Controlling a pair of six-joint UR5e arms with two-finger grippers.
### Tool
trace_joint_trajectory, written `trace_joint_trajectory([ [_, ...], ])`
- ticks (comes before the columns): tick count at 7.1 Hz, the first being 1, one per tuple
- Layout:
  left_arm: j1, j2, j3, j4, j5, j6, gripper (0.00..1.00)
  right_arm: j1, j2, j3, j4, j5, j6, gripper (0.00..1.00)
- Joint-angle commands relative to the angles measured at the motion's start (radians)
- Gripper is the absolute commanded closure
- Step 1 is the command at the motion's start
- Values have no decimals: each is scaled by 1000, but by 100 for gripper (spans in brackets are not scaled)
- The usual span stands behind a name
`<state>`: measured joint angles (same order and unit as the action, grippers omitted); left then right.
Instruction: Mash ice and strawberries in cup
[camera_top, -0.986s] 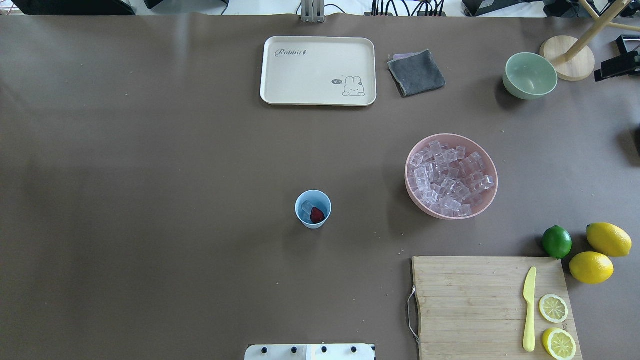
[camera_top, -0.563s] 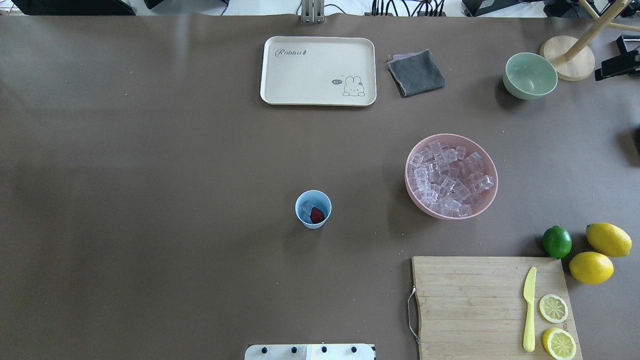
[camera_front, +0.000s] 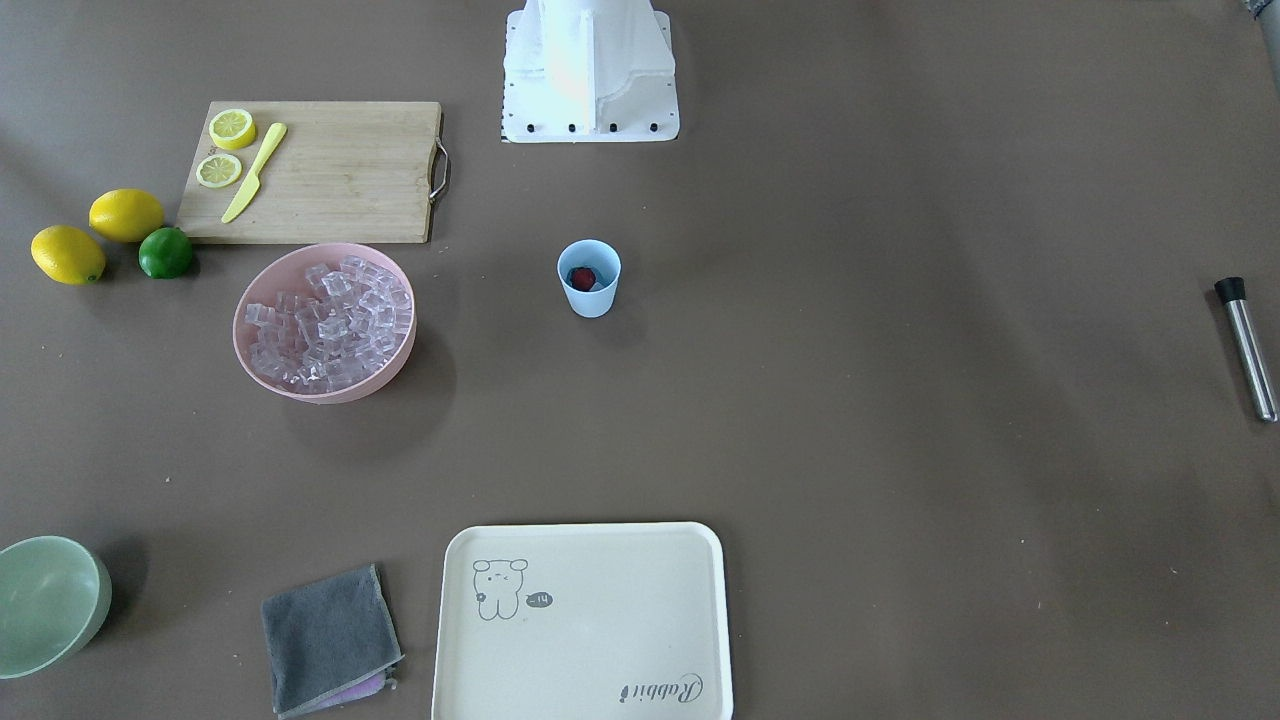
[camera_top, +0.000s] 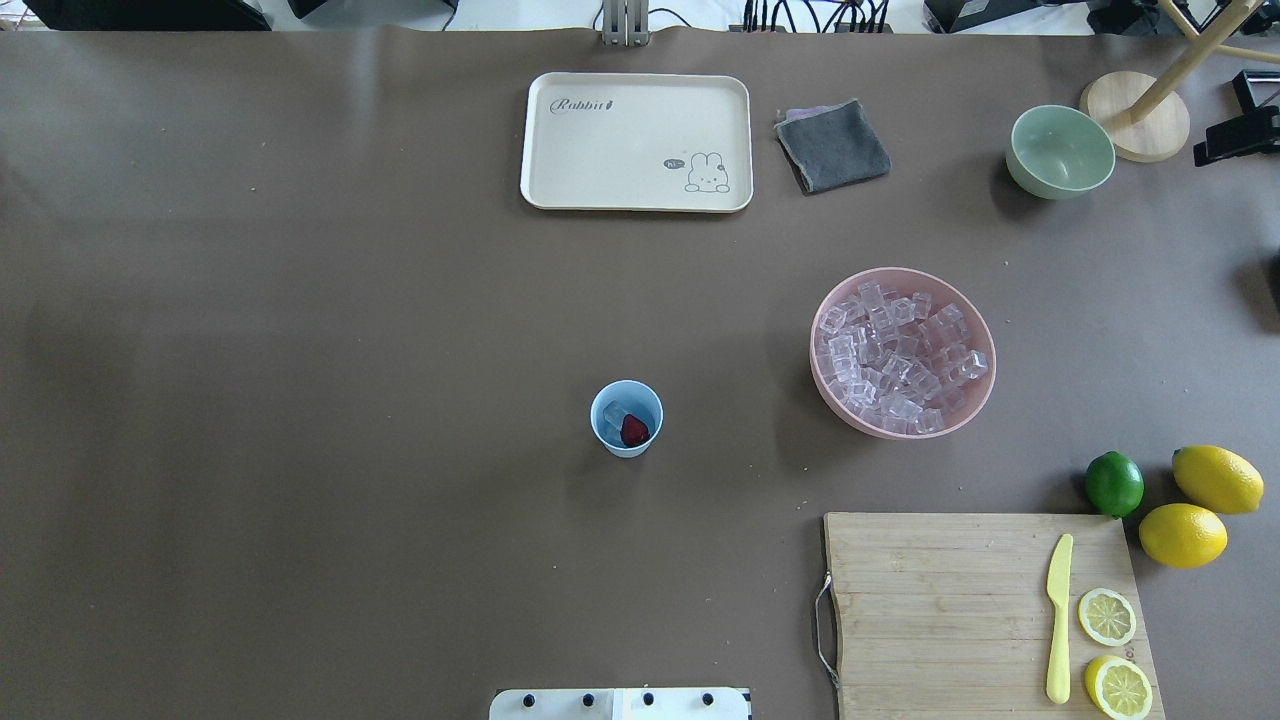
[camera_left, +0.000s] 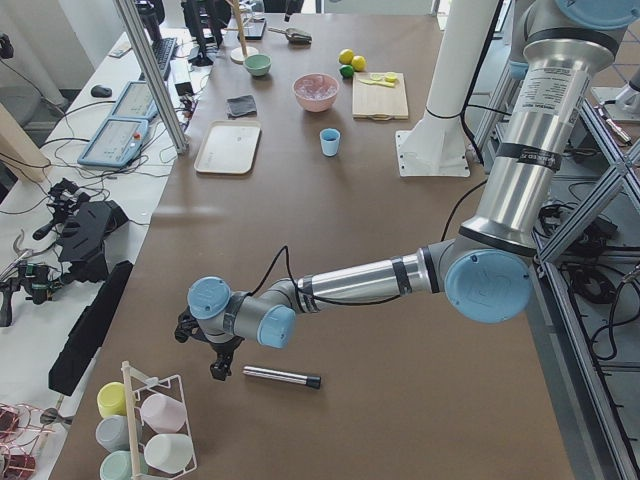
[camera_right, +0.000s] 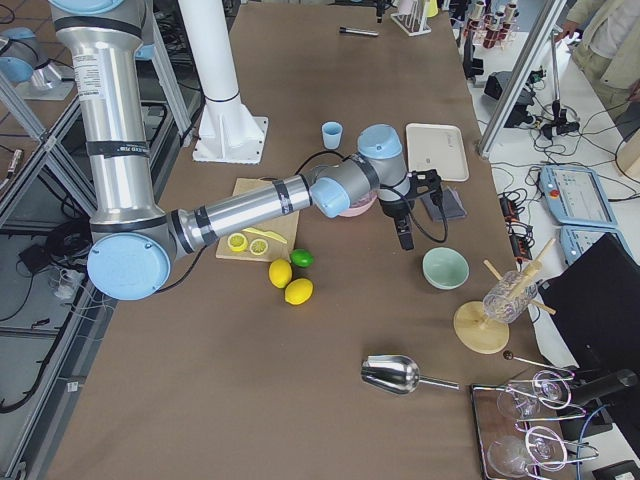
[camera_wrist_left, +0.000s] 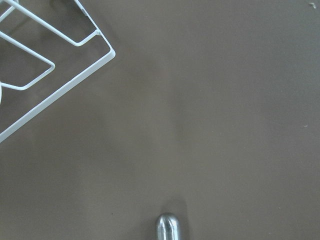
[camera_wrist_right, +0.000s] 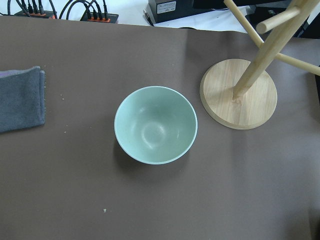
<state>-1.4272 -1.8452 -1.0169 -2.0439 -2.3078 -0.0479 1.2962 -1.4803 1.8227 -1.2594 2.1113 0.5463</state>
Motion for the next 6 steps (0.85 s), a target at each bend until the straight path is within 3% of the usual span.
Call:
trace_joint_trajectory([
  [1,16,-16,27,31,-1,6,4,0,6,0,0,-8,0,0],
  [6,65,-5,83,31,5,23,8,-3,9,1,2,-31,0,0],
])
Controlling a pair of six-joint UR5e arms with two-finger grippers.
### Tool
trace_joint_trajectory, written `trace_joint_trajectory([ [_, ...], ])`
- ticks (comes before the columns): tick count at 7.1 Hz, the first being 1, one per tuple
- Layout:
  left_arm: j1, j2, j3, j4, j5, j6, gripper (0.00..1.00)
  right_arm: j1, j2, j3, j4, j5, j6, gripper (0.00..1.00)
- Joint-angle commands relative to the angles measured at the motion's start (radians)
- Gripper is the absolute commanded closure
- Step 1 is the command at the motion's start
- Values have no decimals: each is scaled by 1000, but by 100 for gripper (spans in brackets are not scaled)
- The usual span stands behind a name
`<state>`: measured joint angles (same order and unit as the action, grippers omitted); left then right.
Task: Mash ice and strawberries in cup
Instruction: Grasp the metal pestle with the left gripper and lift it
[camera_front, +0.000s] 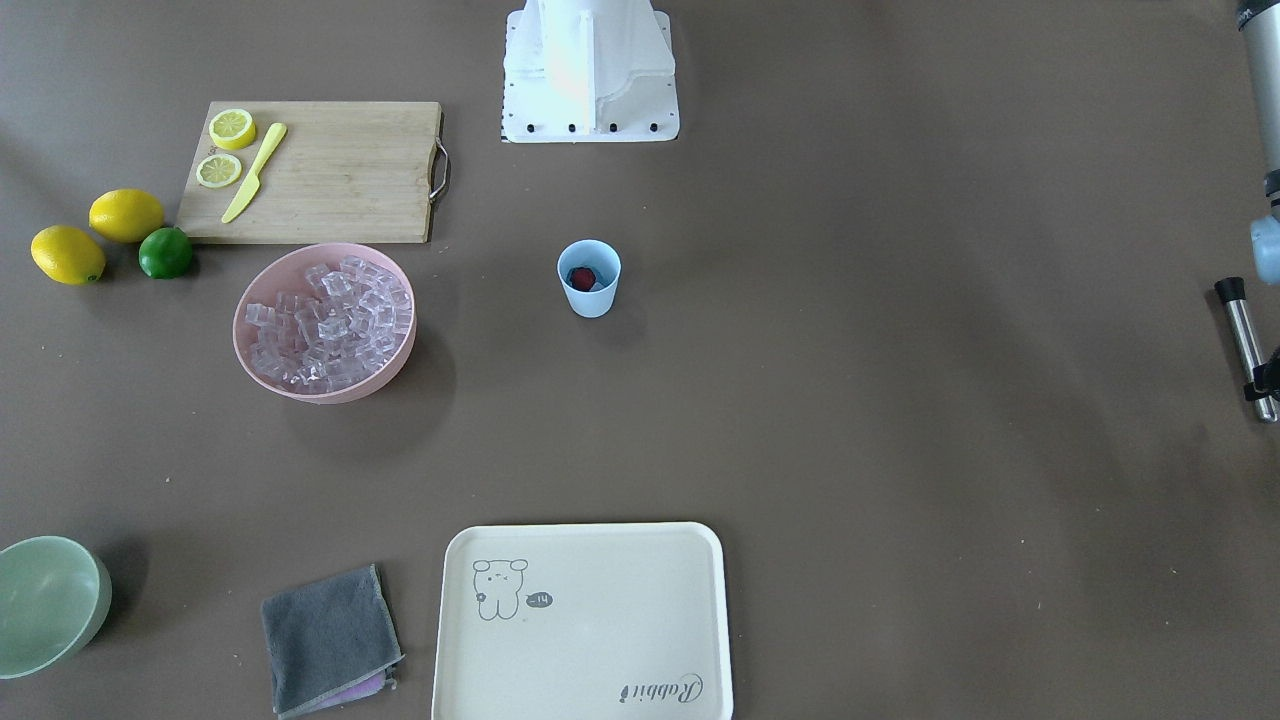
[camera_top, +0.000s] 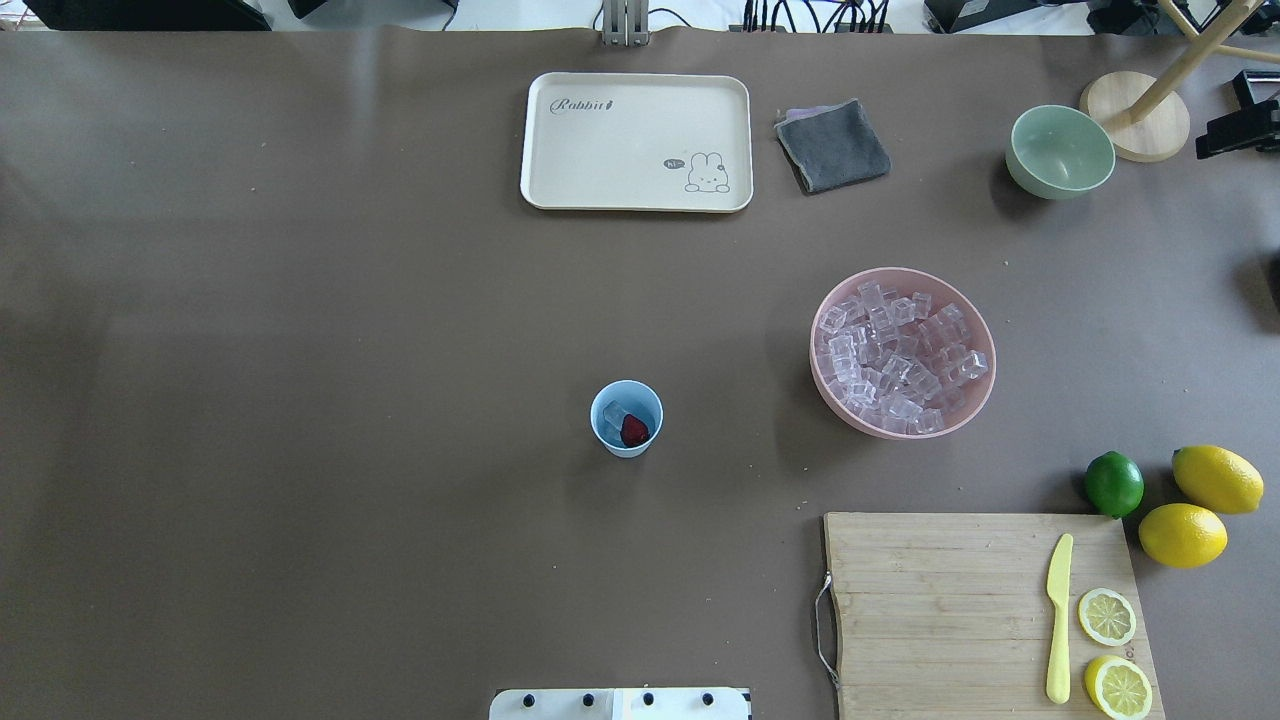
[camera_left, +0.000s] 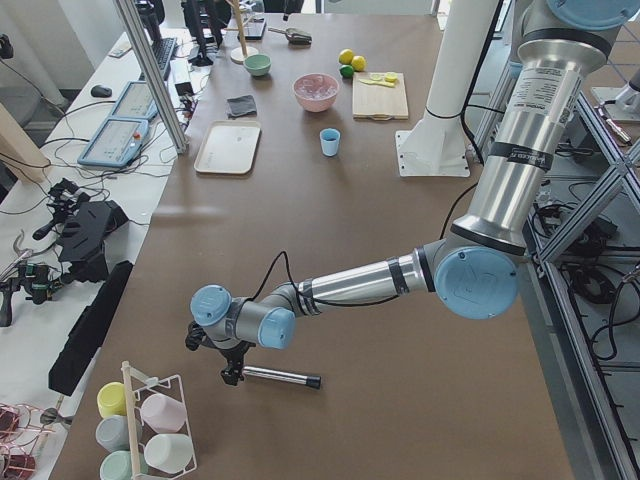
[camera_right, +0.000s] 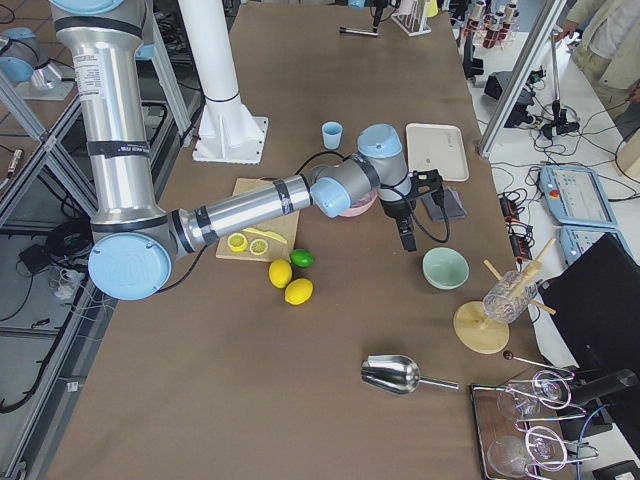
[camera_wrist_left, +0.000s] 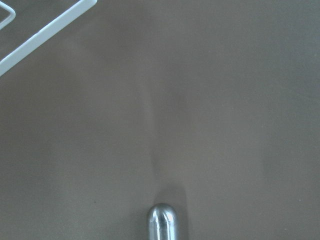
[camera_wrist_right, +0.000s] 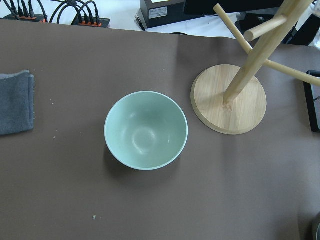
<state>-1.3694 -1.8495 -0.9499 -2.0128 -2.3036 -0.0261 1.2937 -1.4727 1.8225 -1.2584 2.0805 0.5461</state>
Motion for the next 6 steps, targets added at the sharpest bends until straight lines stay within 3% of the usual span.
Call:
trace_joint_trajectory([
  [1,7,-11,26,0,0,0,11,-1,2,1,1,0,0,0],
  [4,9,-17,51,0,1,2,11,1,2,3,1,0,-2,0],
  [6,9,-30,62,0,1,2,19,-1,2,3,2,0,-2,0],
])
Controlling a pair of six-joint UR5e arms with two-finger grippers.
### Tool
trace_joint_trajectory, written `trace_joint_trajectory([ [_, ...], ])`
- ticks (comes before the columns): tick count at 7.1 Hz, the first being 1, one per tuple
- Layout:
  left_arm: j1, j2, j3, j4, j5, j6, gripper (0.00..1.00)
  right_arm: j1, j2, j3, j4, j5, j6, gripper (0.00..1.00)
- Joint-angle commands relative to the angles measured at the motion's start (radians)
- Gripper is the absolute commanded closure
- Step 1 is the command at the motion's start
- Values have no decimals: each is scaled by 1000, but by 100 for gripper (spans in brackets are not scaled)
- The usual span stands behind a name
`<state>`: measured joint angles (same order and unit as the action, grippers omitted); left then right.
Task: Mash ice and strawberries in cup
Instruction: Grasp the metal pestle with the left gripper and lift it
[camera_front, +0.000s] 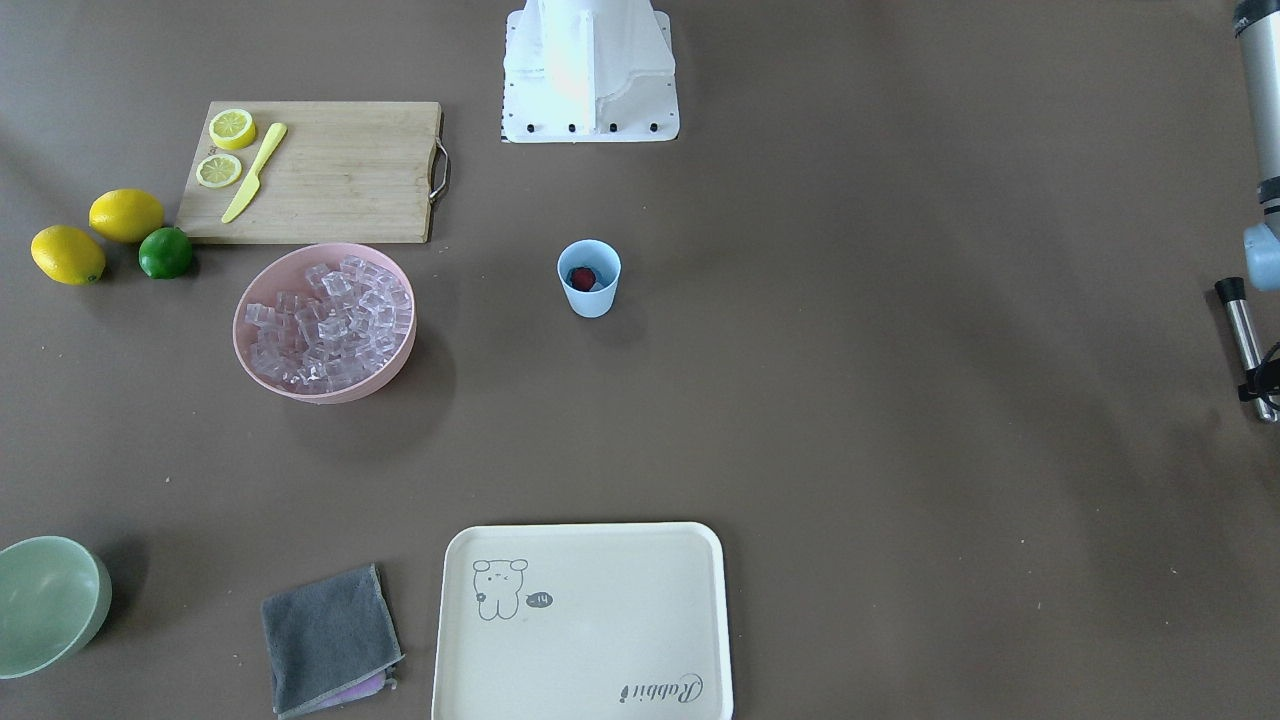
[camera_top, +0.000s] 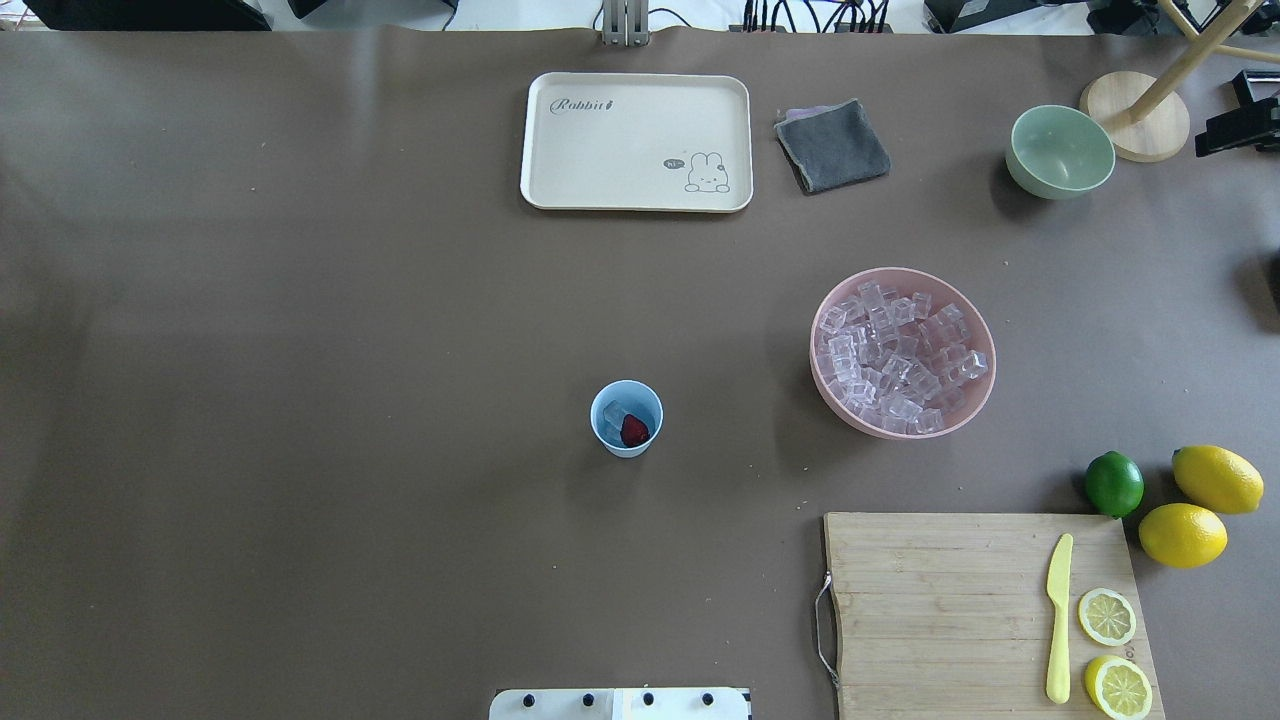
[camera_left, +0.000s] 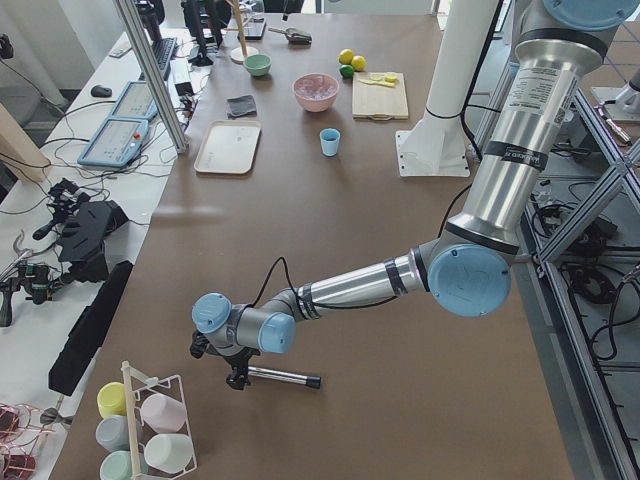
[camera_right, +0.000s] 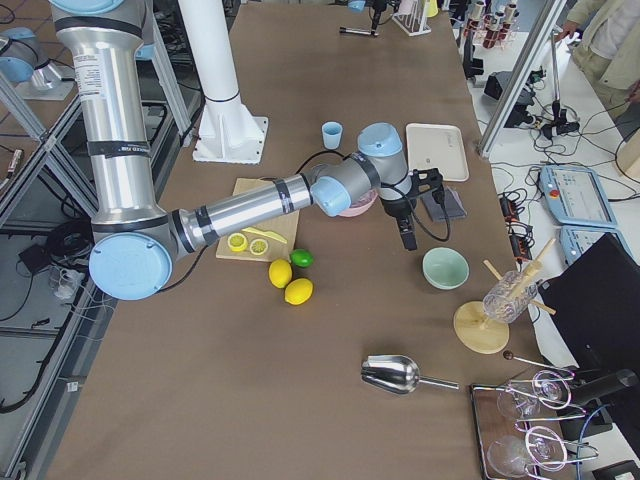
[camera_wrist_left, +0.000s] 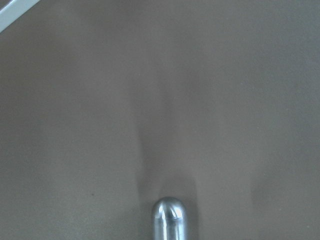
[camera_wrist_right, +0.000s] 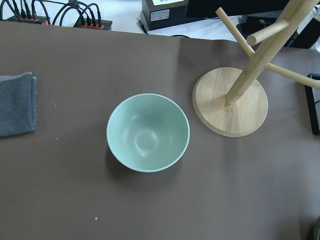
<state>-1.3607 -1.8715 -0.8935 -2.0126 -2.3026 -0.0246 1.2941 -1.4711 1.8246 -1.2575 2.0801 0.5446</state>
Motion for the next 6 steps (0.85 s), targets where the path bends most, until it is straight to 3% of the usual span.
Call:
trace_joint_trajectory([
  [1,6,-11,14,0,2,0,23,1,0,1,0,0,0,0],
  [4,11,-14,22,-2,40,0,23,-1,8,1,0,0,0,0],
  [5,11,-14,24,-2,40,-2,26,-1,8,1,0,0,0,0],
  [6,11,-15,25,0,40,-3,35,-1,8,2,1,0,0,0],
])
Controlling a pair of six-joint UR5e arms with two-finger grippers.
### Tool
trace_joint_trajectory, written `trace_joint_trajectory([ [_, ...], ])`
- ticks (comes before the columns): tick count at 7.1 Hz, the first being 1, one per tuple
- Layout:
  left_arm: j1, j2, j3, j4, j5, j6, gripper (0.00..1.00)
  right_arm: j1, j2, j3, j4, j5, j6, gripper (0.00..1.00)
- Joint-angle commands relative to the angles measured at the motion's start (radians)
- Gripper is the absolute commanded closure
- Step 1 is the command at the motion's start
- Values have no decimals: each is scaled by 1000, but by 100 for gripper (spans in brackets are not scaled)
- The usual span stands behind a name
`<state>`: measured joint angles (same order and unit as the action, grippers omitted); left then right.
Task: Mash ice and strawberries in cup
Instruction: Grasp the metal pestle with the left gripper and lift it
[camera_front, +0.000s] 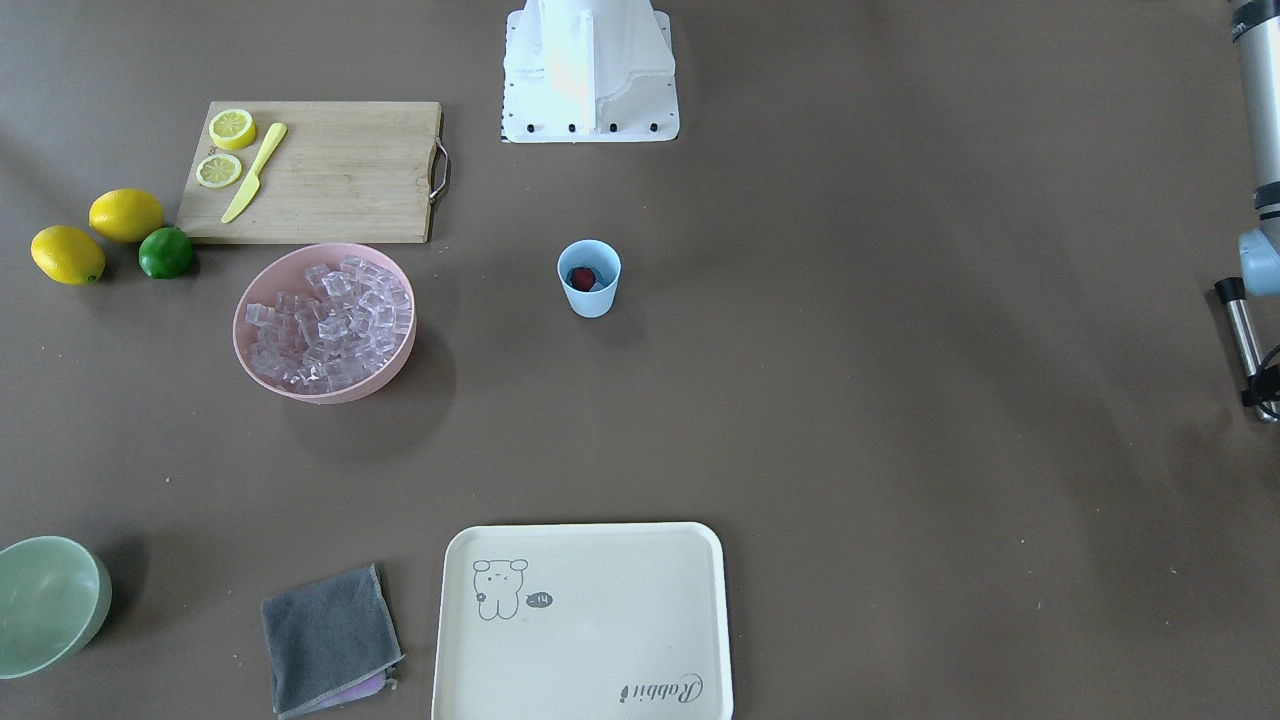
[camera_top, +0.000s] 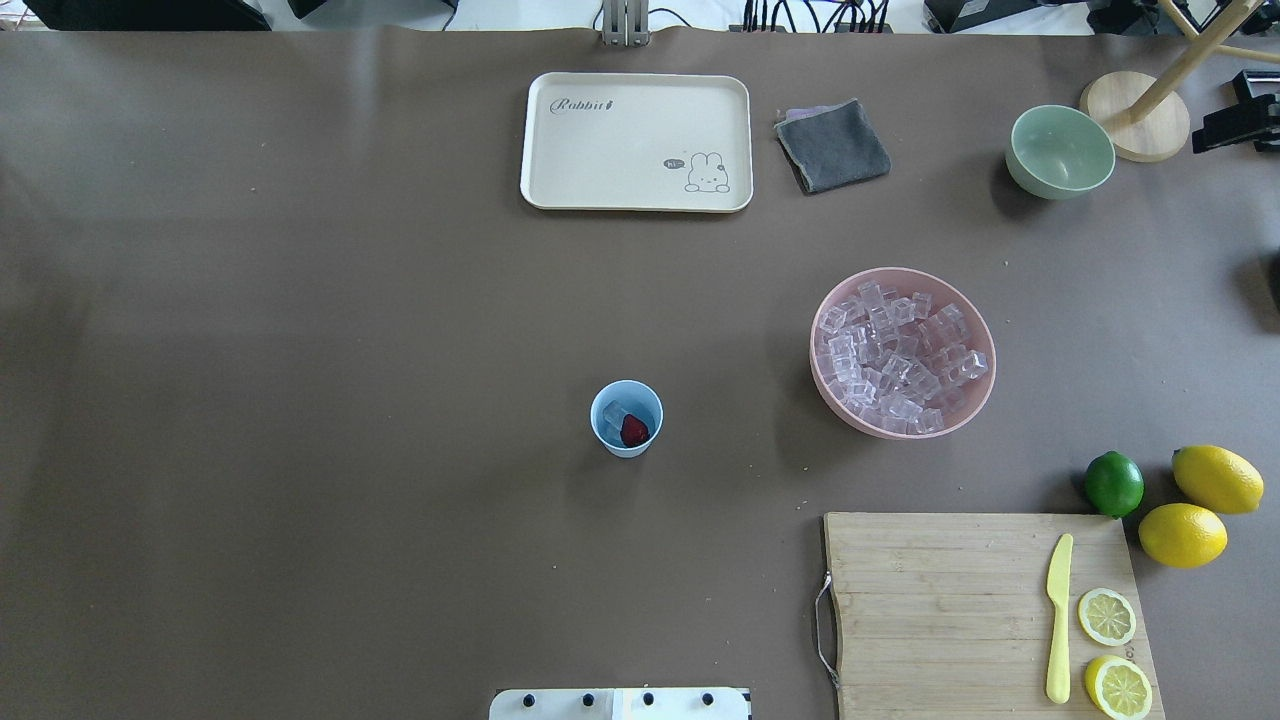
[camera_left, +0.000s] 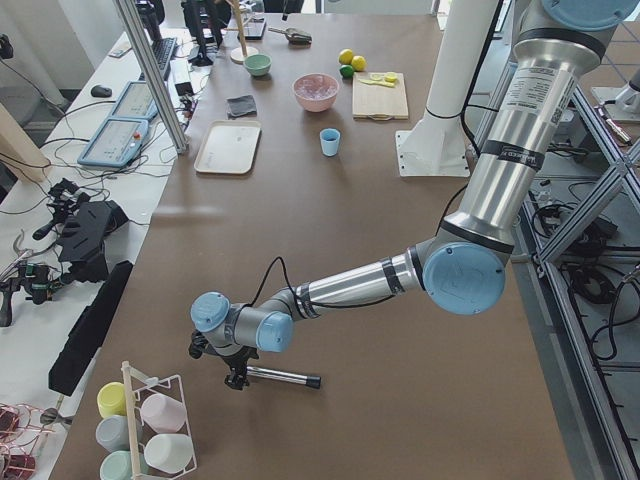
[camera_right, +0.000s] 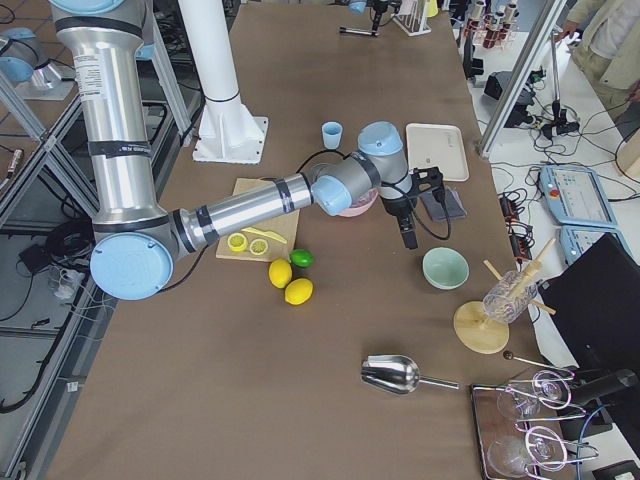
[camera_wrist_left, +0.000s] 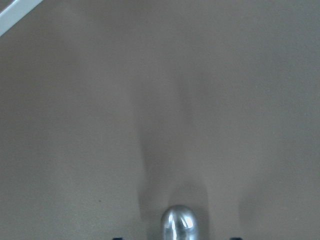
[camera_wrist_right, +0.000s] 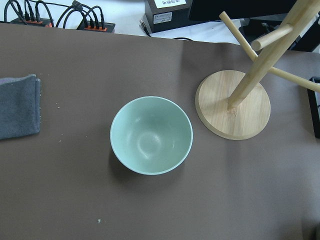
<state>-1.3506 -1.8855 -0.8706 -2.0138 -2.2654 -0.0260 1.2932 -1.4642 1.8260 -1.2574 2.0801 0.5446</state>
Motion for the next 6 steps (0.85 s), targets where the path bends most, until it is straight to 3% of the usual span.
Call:
trace_joint_trajectory([
  [1,1,-3,2,1,3,-2,37,0,-1,1,1,0,0,0],
  [5,7,-3,7,0,3,-3,38,0,2,1,1,0,-2,0],
  [6,7,-3,7,0,3,-5,45,0,2,3,1,-2,-5,0],
])
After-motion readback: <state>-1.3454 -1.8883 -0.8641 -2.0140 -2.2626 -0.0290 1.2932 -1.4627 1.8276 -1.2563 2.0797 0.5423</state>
